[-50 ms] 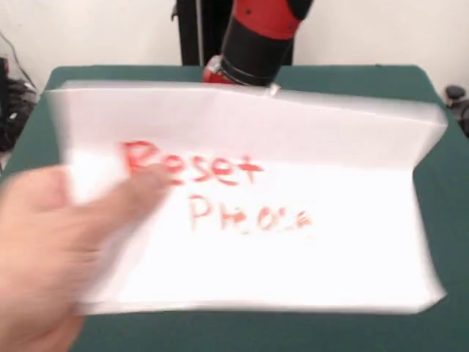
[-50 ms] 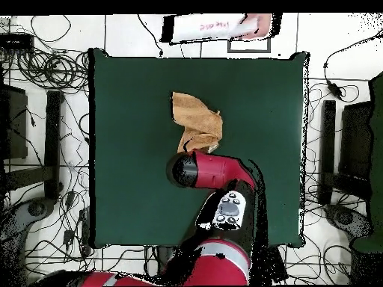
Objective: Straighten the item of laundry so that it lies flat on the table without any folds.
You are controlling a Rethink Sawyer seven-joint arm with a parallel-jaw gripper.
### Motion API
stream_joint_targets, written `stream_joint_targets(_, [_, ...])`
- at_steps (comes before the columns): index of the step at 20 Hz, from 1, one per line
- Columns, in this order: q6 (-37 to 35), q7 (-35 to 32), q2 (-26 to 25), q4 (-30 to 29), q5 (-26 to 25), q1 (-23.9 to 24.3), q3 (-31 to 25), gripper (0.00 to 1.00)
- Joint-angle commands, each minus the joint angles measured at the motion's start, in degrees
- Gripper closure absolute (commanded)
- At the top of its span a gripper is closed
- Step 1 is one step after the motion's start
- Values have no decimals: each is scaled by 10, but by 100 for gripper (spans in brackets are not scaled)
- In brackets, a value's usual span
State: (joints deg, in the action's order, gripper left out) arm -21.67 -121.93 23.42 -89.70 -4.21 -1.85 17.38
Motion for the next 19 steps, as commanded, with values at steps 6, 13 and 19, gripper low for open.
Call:
stream_joint_targets(6, [47, 25, 20, -48, -30, 88, -167, 0])
stream_joint_targets(13, [3, -21, 28, -54, -24, 89, -157, 0])
stream_joint_targets(19, [-37, 32, 25, -52, -42, 125, -187, 0])
